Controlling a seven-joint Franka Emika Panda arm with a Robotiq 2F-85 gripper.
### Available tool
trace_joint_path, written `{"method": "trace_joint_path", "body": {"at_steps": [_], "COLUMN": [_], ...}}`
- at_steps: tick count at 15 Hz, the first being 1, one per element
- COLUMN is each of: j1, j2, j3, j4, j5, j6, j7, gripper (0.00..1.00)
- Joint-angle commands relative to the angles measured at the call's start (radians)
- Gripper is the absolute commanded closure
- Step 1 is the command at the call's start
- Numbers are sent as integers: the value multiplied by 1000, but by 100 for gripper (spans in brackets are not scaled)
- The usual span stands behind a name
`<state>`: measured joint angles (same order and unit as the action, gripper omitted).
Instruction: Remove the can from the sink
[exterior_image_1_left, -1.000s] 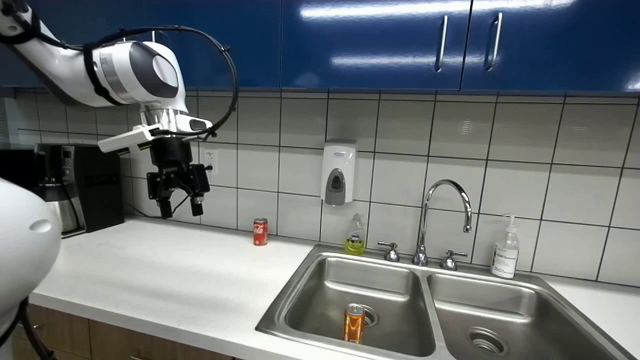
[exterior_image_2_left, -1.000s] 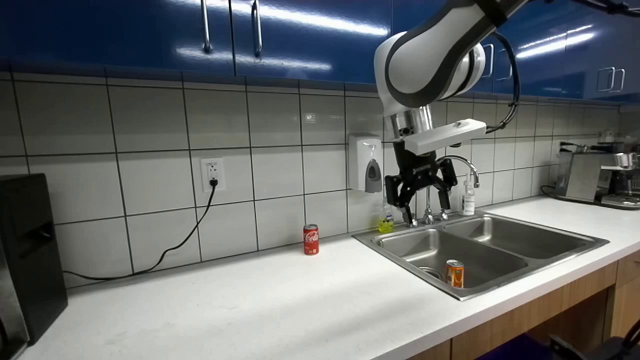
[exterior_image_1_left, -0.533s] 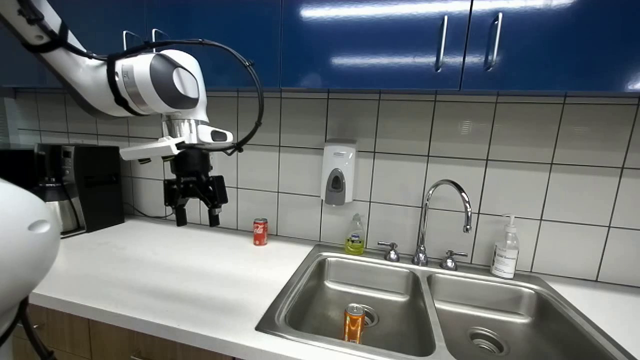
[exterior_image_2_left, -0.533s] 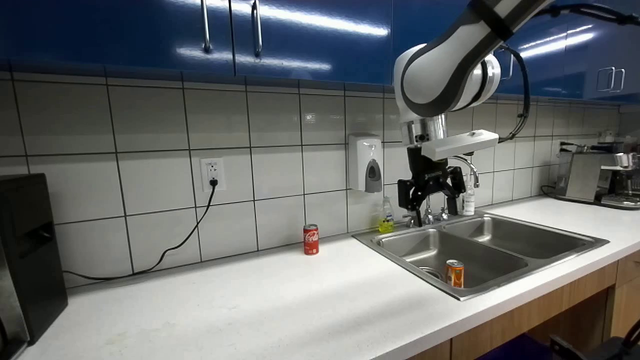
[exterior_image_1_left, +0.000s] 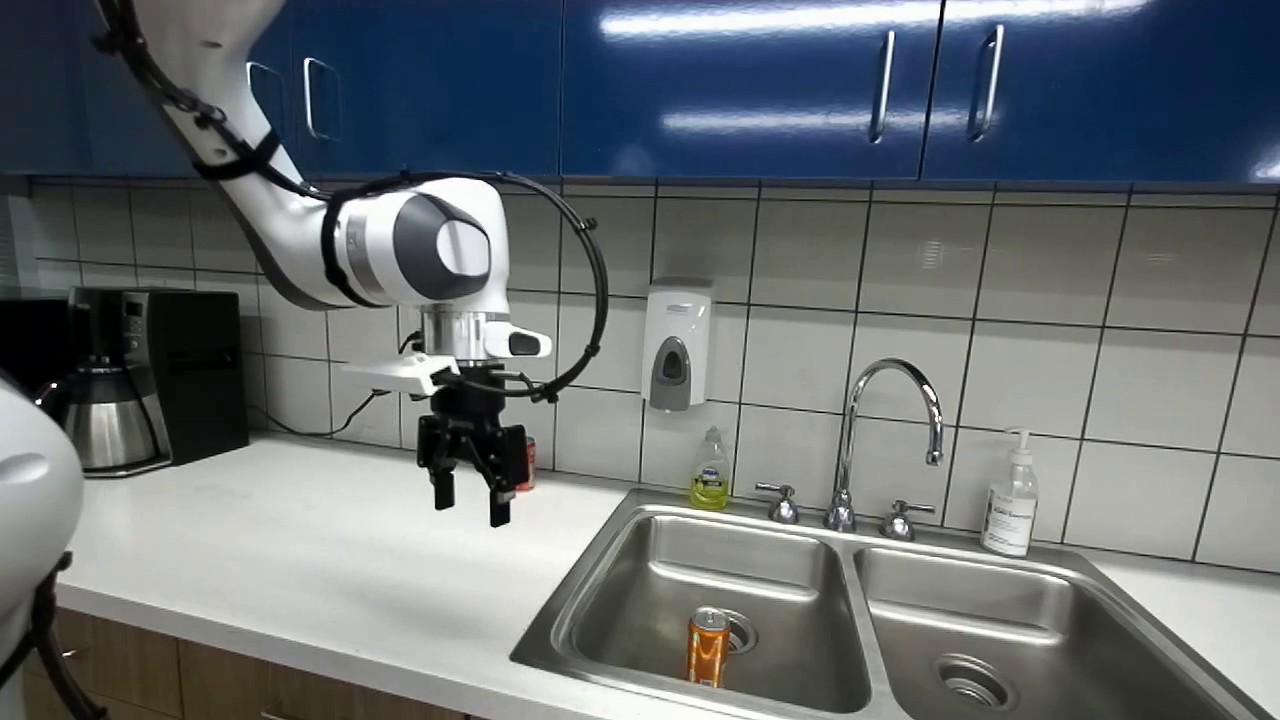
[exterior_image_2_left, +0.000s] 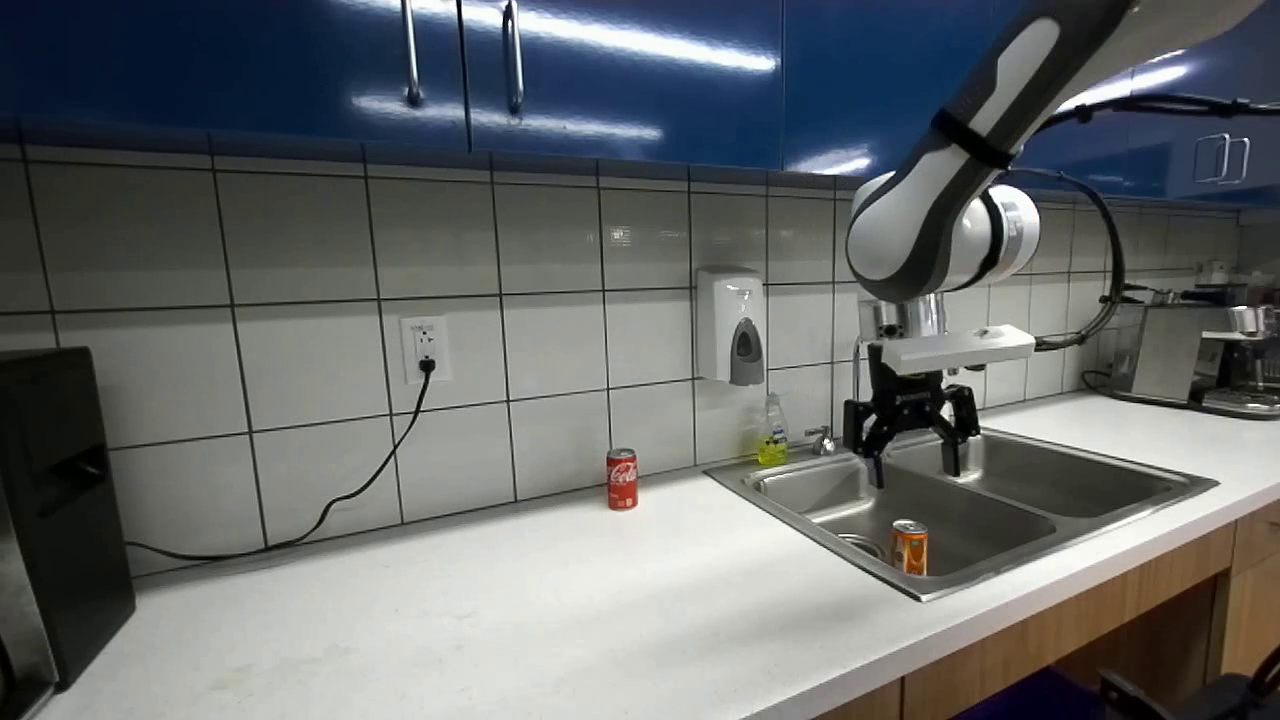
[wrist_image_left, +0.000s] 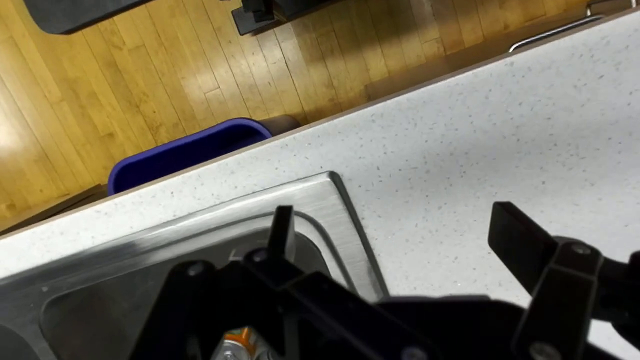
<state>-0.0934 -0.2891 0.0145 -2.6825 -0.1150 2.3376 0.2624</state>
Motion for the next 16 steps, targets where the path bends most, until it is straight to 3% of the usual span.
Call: {"method": "trace_joint_path", "body": {"at_steps": [1,7,16], "j1": [-56,-98,-76], "j2": [122,302,559], "j3": [-37,-121,-223], "j4": [27,112,332], "j5": [-36,-54,-16], "j6": [112,230,249], "j7": [33,66,55], "gripper": [0,0,0]}}
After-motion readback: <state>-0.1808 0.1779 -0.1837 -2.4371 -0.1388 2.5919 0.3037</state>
